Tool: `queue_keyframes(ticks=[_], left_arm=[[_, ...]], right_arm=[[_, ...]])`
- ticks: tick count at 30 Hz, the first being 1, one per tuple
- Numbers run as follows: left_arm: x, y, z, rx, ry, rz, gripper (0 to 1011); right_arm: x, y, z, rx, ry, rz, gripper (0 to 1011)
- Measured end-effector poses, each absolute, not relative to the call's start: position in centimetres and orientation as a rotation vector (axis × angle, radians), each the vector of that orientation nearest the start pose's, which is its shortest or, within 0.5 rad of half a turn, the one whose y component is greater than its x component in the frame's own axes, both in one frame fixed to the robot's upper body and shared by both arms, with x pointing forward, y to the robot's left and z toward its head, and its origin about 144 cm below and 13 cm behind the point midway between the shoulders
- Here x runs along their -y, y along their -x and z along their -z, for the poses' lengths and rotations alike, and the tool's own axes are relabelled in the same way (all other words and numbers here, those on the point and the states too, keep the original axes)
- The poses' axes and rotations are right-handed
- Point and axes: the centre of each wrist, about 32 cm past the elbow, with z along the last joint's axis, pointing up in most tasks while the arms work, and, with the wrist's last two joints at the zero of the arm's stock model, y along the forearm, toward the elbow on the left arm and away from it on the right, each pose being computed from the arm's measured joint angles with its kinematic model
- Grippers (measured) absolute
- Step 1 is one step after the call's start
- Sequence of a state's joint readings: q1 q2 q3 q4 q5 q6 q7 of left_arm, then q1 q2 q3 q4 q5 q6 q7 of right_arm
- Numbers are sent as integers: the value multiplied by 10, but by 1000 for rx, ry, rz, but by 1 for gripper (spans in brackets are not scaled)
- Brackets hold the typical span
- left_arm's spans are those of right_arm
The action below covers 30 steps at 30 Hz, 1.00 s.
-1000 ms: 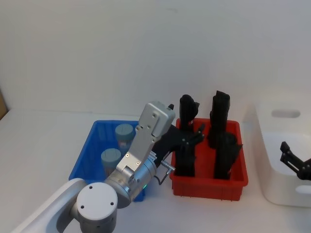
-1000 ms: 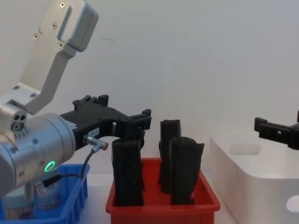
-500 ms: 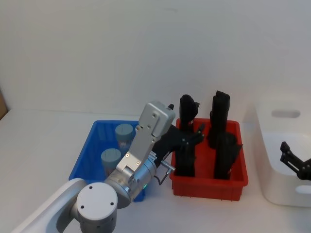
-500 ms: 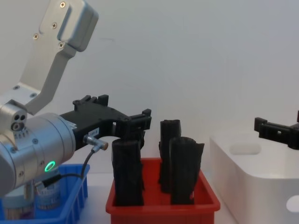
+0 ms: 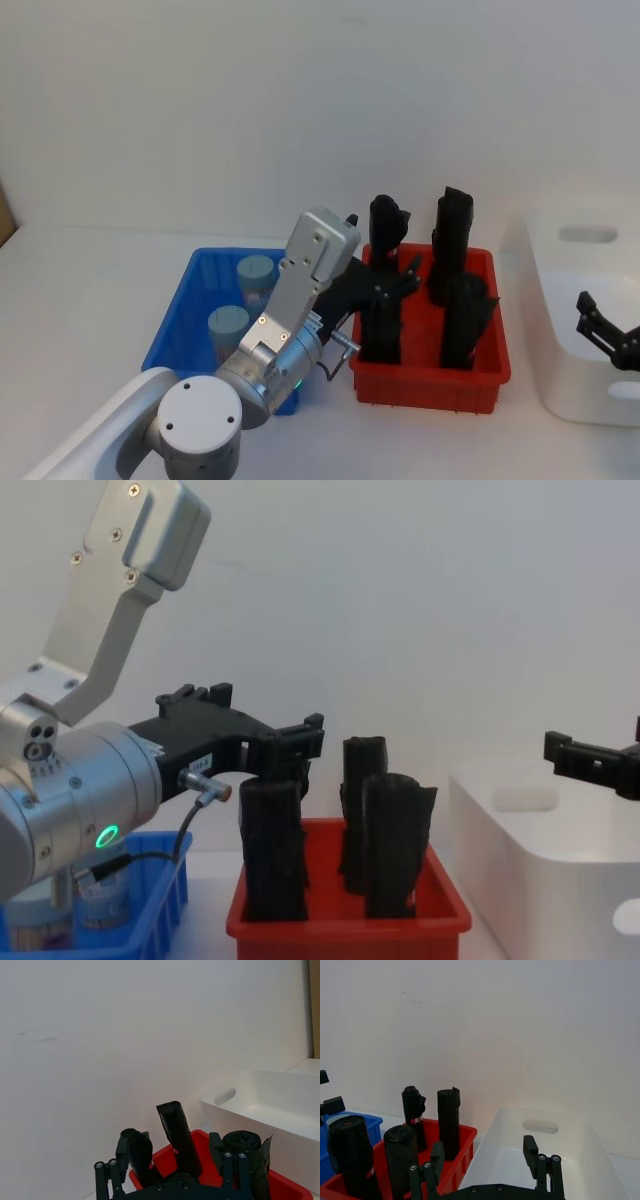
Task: Pick the cotton swabs from the blue box and place them into the white box.
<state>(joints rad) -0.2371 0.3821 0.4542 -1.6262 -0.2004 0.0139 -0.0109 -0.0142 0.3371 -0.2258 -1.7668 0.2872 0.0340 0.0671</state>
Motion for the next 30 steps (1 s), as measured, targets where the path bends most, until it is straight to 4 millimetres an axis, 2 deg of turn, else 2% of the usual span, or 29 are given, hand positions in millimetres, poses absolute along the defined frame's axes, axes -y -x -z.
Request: queue_keyframes(ticks=[18,30], left_arm=[[-198,-492,-1204,268,-61,-1124,1004],[-198,-492,-1204,268,-61,-1124,1004]], right_arm=[[236,-449,-1201,37,19,1094,1001],[230,-464,-1212,-53,93,972,1001]])
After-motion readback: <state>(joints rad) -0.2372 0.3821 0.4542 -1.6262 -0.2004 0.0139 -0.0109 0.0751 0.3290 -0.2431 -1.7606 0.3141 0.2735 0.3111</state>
